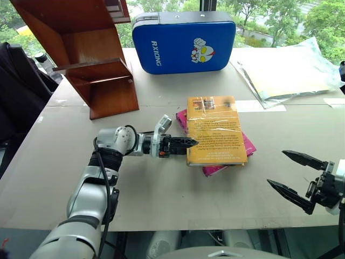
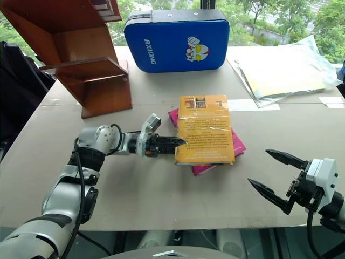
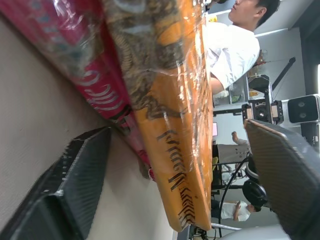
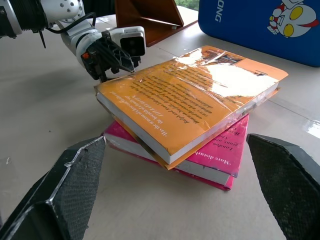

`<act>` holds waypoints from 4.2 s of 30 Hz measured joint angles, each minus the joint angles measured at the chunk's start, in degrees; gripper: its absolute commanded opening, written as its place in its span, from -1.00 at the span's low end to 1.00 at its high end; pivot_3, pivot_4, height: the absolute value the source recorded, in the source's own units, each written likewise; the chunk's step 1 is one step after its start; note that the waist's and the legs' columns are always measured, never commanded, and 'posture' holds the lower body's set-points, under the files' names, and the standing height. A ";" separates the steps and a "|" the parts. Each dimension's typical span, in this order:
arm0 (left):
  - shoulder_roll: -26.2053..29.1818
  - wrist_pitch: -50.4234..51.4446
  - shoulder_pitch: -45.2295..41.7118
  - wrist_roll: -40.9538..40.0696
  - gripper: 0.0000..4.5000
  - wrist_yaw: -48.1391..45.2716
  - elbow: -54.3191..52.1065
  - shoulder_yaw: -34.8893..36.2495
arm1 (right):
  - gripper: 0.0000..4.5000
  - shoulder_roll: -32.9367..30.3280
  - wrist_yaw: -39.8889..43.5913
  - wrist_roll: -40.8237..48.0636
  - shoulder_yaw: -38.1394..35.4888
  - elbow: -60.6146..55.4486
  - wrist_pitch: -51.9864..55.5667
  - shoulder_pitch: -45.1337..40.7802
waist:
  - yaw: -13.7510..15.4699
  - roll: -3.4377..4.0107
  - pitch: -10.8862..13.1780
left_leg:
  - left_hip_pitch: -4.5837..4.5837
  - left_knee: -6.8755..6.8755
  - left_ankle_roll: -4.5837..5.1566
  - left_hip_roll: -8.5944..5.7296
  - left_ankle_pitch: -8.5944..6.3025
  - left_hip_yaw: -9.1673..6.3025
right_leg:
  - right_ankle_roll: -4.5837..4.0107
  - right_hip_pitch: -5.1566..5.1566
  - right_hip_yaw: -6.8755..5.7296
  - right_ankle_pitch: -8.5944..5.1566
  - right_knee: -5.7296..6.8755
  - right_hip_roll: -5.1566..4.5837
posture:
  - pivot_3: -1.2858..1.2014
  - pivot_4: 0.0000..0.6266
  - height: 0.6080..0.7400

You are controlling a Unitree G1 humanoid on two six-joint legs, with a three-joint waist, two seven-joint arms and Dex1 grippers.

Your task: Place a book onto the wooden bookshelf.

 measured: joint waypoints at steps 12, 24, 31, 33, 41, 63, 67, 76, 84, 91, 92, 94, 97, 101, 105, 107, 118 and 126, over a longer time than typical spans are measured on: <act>-0.12 8.35 4.00 -4.48 -0.98 4.24 -10.39 8.92 | 1.00 -0.46 -0.52 0.52 -0.03 -0.20 1.84 -1.92 | -0.19 -0.06 0.06 | -0.08 0.00 -0.01 0.08 0.00 -0.04 | -0.01 -0.11 0.02 0.01 0.01 -0.12 | 0.03 -0.52 1.00; 8.95 -10.56 -2.89 1.82 -0.98 22.39 -48.71 14.64 | 1.00 0.86 -7.43 14.71 2.51 1.23 9.48 -20.21 | -0.41 -0.34 0.26 | 0.03 -0.11 -0.44 0.11 0.24 0.13 | -0.14 -0.08 0.17 0.10 0.01 -0.01 | 0.03 -0.52 1.00; 26.69 -46.51 -6.67 31.83 -0.98 22.85 -49.63 1.08 | 1.00 1.74 -8.18 19.31 6.48 8.52 13.65 -33.94 | 0.04 -0.35 0.30 | -0.07 -0.26 -0.36 0.17 0.22 0.31 | -0.17 -0.20 0.24 0.11 -0.16 0.05 | 0.03 -0.52 1.00; 31.21 -54.52 -6.72 37.52 -0.98 22.42 -47.74 -0.42 | 1.00 2.32 -7.81 19.37 7.89 10.64 14.16 -36.58 | -0.01 -0.40 0.33 | -0.14 -0.23 -0.36 0.16 0.22 0.31 | -0.16 -0.25 0.22 0.10 -0.16 0.05 | 0.03 -0.52 1.00; 47.63 -70.35 -1.06 54.85 -0.98 20.23 -41.47 2.85 | 1.00 5.41 -6.03 19.87 10.70 17.84 16.04 -46.64 | -0.62 -0.39 0.49 | -0.17 -0.27 -0.09 0.15 0.07 0.48 | -0.13 -0.40 0.29 0.10 -0.06 0.15 | 0.03 -0.52 1.00; 53.80 -57.14 19.26 65.36 -0.98 16.59 -39.23 16.68 | 1.00 8.52 -4.18 16.96 13.15 20.30 17.44 -51.49 | -1.76 -0.38 0.58 | -0.09 -0.19 -0.07 0.17 0.07 0.41 | -0.10 -0.43 0.22 0.12 0.22 0.25 | 0.03 -0.52 1.00; 54.18 -52.06 20.63 67.40 -0.66 15.49 -41.67 16.67 | 1.00 8.70 -4.57 16.26 12.89 19.92 17.12 -50.50 | -2.14 -0.38 0.58 | -0.08 -0.20 -0.07 0.19 0.07 0.50 | -0.10 -0.48 0.32 0.12 0.25 0.27 | 0.03 -0.52 1.00; 54.60 -46.23 19.05 69.11 0.95 13.23 -43.62 13.92 | 1.00 9.39 -5.14 16.02 12.89 19.41 16.87 -49.69 | -2.86 -0.37 0.58 | -0.05 -0.15 -0.07 0.20 0.07 0.50 | -0.10 -0.52 0.33 0.12 0.48 0.27 | 0.03 -0.52 1.00; 54.58 -44.43 19.07 69.06 0.95 12.73 -44.16 13.57 | 1.00 9.39 -4.95 15.87 12.89 19.41 16.57 -49.70 | -2.88 -0.38 0.58 | -0.04 -0.11 -0.07 0.20 0.07 0.50 | -0.11 -0.55 0.33 0.12 0.58 0.27 | 0.03 -0.52 1.00; 54.54 -43.83 22.53 68.52 0.95 12.01 -45.32 14.35 | 1.00 9.39 -4.89 15.85 12.89 19.42 16.40 -49.69 | -2.91 -0.37 0.58 | -0.03 -0.11 -0.08 0.20 0.07 0.50 | -0.11 -0.57 0.34 0.11 0.63 0.26 | 0.03 -0.52 1.00; 54.54 -43.80 22.66 68.49 0.95 11.94 -45.32 14.52 | 1.00 9.39 -4.89 15.85 12.89 19.42 16.39 -49.69 | -2.91 -0.37 0.58 | -0.03 -0.10 -0.08 0.20 0.07 0.50 | -0.11 -0.57 0.34 0.11 0.64 0.26 | 0.03 -0.52 1.00; 54.54 -43.74 23.01 68.40 0.95 11.71 -45.43 15.72 | 1.00 9.39 -4.88 15.85 12.89 19.41 16.38 -49.68 | -2.90 -0.37 0.58 | -0.03 -0.10 -0.07 0.20 0.07 0.50 | -0.11 -0.57 0.34 0.11 0.64 0.26 | 0.03 -0.52 1.00; 54.41 -43.68 23.05 67.71 0.95 11.58 -45.78 17.05 | 1.00 9.38 -4.88 15.86 12.88 19.41 16.38 -49.65 | -2.90 -0.37 0.58 | -0.03 -0.10 -0.08 0.20 0.07 0.50 | -0.11 -0.57 0.34 0.11 0.65 0.25 | 0.03 -0.52 1.00; 49.24 -42.40 19.35 64.79 0.95 11.68 -48.88 16.65 | 1.00 9.13 -4.86 15.87 12.47 19.30 16.37 -49.04 | -2.62 -0.34 0.56 | -0.03 -0.06 -0.08 0.18 0.07 0.49 | -0.11 -0.55 0.32 0.12 0.68 0.22 | 0.03 -0.52 1.00; 40.68 -39.80 14.05 61.45 0.95 11.67 -55.57 11.09 | 1.00 8.94 -4.86 15.88 12.25 19.11 16.38 -48.66 | -2.01 -0.37 0.56 | -0.04 0.05 -0.08 0.16 0.07 0.52 | -0.11 -0.55 0.36 0.12 0.79 0.21 | 0.03 -0.52 1.00; 34.28 -36.70 11.66 59.31 0.95 11.81 -59.67 7.71 | 1.00 8.82 -4.91 15.85 12.07 18.91 16.38 -48.25 | -1.72 -0.35 0.54 | -0.02 0.08 -0.08 0.15 0.07 0.54 | -0.11 -0.54 0.39 0.12 0.81 0.22 | 0.03 -0.52 1.00; -7.14 -22.33 40.92 34.84 -0.07 17.17 -70.64 18.56 | 1.00 7.58 -8.55 -2.71 15.59 13.65 9.13 -27.59 | -1.63 -0.24 0.44 | 0.05 0.06 -0.10 0.30 0.06 0.58 | -0.12 -0.56 0.49 0.11 0.82 0.12 | 0.03 -0.52 1.00; -11.62 -49.88 61.36 30.17 -0.97 18.61 -58.79 27.83 | 1.00 8.11 -5.52 -14.85 11.26 20.34 -7.60 -6.57 | -0.32 -0.18 0.24 | 0.87 0.06 -0.34 0.53 -0.11 0.86 | -0.14 0.48 0.61 -0.18 0.24 -0.06 | 0.03 -0.52 1.00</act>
